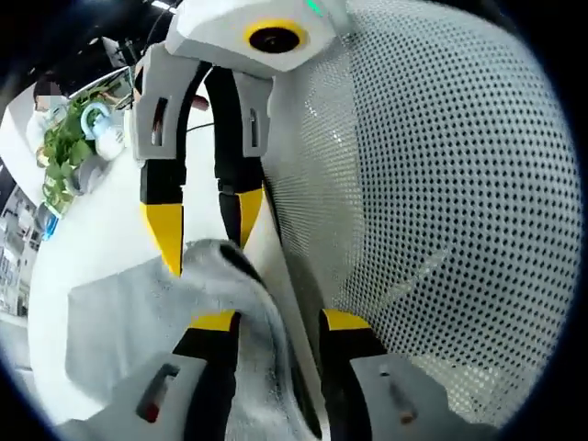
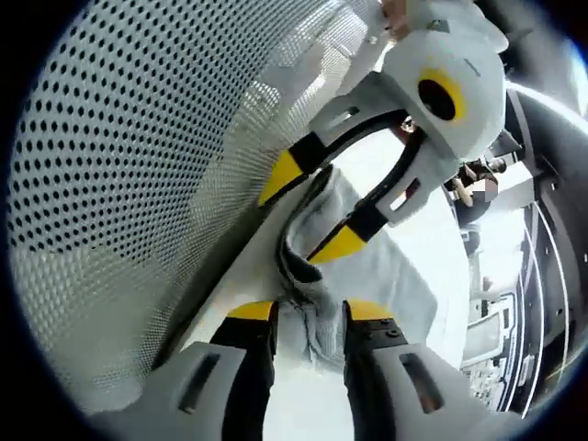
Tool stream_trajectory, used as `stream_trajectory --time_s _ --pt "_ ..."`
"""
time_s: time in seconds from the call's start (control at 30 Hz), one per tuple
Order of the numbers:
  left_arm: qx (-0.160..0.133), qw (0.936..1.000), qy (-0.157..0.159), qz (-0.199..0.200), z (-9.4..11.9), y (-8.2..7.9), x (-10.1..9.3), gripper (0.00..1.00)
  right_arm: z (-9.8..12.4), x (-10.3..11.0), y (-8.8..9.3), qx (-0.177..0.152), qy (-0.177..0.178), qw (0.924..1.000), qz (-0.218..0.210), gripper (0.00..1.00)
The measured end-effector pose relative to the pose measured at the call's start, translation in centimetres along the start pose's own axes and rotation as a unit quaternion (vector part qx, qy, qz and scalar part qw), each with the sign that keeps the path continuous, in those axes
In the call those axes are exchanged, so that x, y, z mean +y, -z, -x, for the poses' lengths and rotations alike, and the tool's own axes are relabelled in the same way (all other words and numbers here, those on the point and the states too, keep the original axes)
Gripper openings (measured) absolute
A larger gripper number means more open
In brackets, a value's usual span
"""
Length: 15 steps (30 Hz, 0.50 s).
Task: Fold the towel on the table until its edges align and the towel forms a compact rectangular stack.
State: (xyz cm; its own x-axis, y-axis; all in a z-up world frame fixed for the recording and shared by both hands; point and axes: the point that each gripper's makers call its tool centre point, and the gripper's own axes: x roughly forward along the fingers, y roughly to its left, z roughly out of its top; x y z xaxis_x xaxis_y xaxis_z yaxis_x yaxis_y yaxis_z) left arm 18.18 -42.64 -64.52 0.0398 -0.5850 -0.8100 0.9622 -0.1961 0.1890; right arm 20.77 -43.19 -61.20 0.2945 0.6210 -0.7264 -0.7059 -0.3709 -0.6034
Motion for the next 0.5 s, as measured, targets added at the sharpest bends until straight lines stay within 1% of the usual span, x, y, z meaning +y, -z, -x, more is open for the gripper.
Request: stream_trajectory --time_s 0.03,0.07,0.1,0.13,0.17,0.2,0.27,0.3,0.33,0.37,0.4,0.43,0.47,0.5 --pt "-0.007 0.9997 -0.004 0.024 -0.2 -0.4 0.2 0.35 -0.2 0.0 0.1 -0.002 -0.003 0.9999 -0.010 0.26" --pt "-0.009 0.9994 -0.005 0.032 -0.3 -0.6 0.3 0.35 -0.4 0.1 0.3 0.001 -0.010 0.9997 -0.021 0.26" --pt "-0.026 0.9977 -0.012 0.061 -0.4 -1.2 0.7 0.35 -0.6 0.0 0.5 0.003 -0.010 0.9997 -0.023 0.26" --pt "-0.034 0.9965 -0.005 0.076 -0.5 -1.5 0.6 0.35 -0.8 0.0 0.5 0.002 -0.012 0.9997 -0.023 0.25" --pt "-0.033 0.9943 -0.001 0.101 -0.6 -1.4 0.6 0.34 -1.0 0.1 0.6 0.004 -0.020 0.9993 -0.032 0.25" --pt "-0.039 0.9926 -0.004 0.115 -0.6 -1.4 0.8 0.33 -1.1 0.1 0.6 0.005 -0.022 0.9990 -0.038 0.25" --pt "-0.054 0.9870 -0.001 0.152 -0.5 -1.1 1.2 0.29 -1.2 0.0 0.2 -0.003 -0.026 0.9974 -0.068 0.25" --pt "-0.062 0.9837 -0.005 0.169 -0.4 -1.0 1.5 0.25 -1.2 -0.1 -0.1 -0.010 -0.027 0.9964 -0.079 0.25" --pt "-0.083 0.9783 -0.006 0.190 -0.2 -1.2 2.0 0.21 -1.2 -0.2 -0.6 -0.023 -0.032 0.9938 -0.103 0.25" --pt "-0.090 0.9734 -0.006 0.211 -0.1 -1.1 2.3 0.17 -1.1 -0.4 -0.7 -0.022 -0.033 0.9928 -0.113 0.25" --pt "-0.100 0.9653 -0.001 0.241 0.0 -0.9 2.6 0.14 -1.1 -0.7 -0.6 -0.021 -0.034 0.9935 -0.107 0.24" --pt "-0.107 0.9606 -0.001 0.256 0.0 -0.8 2.8 0.09 -1.2 -0.8 -0.7 -0.021 -0.035 0.9934 -0.108 0.25" --pt "-0.111 0.9535 0.000 0.280 0.0 -0.4 2.9 0.07 -1.2 -0.9 -0.6 -0.021 -0.034 0.9935 -0.107 0.25" --pt "-0.114 0.9505 0.006 0.289 -0.1 -0.3 2.8 0.07 -1.2 -1.0 -0.6 -0.021 -0.034 0.9936 -0.106 0.25"
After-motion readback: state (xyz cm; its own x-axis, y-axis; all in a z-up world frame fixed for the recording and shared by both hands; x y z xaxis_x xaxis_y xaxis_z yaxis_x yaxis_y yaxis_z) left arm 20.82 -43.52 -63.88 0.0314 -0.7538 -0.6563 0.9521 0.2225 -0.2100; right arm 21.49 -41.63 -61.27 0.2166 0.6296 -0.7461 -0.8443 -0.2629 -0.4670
